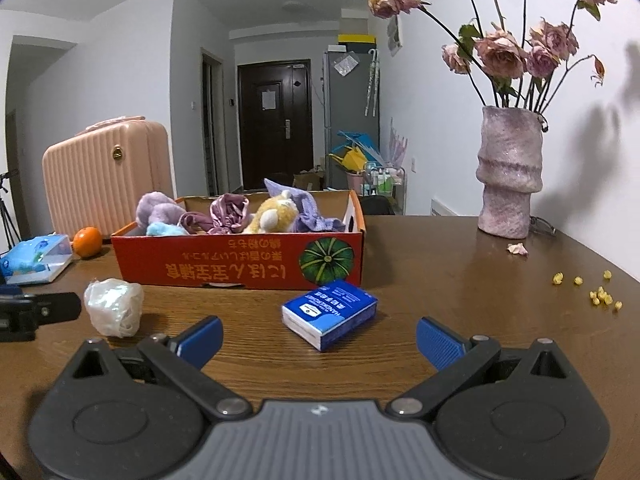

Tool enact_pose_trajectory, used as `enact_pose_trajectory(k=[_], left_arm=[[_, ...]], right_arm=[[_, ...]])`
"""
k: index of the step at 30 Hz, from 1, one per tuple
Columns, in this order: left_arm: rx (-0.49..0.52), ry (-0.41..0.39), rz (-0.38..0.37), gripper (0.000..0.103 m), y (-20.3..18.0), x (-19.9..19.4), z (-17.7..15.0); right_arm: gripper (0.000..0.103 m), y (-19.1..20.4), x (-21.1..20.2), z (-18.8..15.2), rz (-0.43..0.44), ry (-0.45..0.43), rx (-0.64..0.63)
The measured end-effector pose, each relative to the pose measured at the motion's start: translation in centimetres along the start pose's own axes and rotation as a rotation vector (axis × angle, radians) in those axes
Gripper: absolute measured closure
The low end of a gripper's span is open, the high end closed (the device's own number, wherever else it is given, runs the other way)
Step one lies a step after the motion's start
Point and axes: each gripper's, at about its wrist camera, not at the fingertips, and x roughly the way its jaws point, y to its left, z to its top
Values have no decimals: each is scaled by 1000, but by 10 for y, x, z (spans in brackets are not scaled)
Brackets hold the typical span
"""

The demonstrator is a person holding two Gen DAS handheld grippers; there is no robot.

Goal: Organize soft objects
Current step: 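Lower the left gripper onto the clear plastic bag and close it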

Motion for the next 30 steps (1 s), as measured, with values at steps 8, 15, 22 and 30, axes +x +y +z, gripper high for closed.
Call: enact_pose_trajectory(k=[8, 15, 22, 30], left_arm=[[22, 78, 48, 0, 0, 53, 4], [14, 98, 35, 26, 0, 77, 10], [-2, 130, -5, 52, 3, 87, 9], [-6, 115, -7, 60, 4, 84, 7]], right_arm=[[0, -5, 5, -2, -24, -1, 20], [0, -18, 13, -3, -44, 12, 80], [0, -20, 18, -5, -51, 12, 89], [0, -22, 18, -6, -51, 20, 102]])
